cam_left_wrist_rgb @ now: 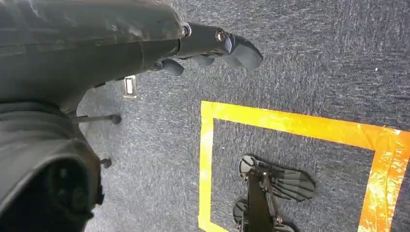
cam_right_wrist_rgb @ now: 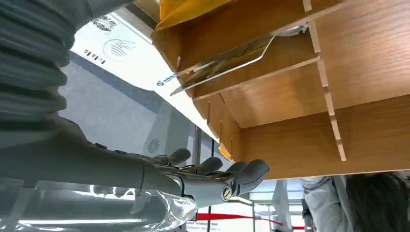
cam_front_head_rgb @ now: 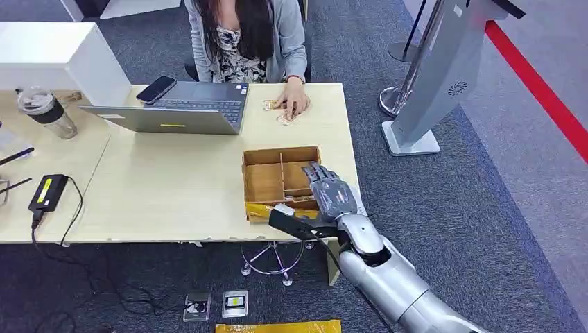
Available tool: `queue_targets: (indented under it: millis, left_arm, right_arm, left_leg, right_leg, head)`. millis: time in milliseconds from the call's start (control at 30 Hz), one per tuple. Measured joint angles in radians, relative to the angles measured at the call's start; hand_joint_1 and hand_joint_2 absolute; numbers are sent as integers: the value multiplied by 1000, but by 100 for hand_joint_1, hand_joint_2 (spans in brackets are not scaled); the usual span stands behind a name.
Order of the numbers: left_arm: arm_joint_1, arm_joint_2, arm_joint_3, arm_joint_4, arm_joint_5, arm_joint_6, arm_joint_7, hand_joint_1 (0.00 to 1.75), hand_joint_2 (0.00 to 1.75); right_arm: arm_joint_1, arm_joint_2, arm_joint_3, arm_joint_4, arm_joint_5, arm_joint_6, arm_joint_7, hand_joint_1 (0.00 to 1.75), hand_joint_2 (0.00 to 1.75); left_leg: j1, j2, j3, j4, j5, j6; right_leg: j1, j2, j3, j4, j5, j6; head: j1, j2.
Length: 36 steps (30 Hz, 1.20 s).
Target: Pass the card to the sensor for recognition and then transmit it.
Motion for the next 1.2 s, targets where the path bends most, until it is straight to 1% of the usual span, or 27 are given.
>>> queue_targets:
  millis: [33,433,567,1200]
  left_arm:
    - [0,0,0,0,0,0,0,0,0]
    - [0,-1,0,0,0,3,0,0,0]
    - [0,-3,0,0,0,5,0,0,0]
    - [1,-6,0,0,0,2,0,0,0]
  right_arm:
    - [-1,1,0,4,0,0,-2,175,175]
    - [-7,5,0,35,0,-5,-16,173,175]
    - [-12,5,0,42,0,-13,-19,175,175]
    - [-12,6,0,50,-2,-20,-31,175,175]
  left_leg:
    - [0,0,0,0,0,0]
    - [0,0,0,0,0,0]
    - [0,0,0,0,0,0]
    - [0,0,0,0,0,0]
  right_leg:
    - [0,0,0,0,0,0]
    - [0,0,0,0,0,0]
    - [0,0,0,0,0,0]
    - [0,0,0,0,0,0]
  head:
    - [0,0]
    - [0,0]
    - [0,0]
    - [0,0]
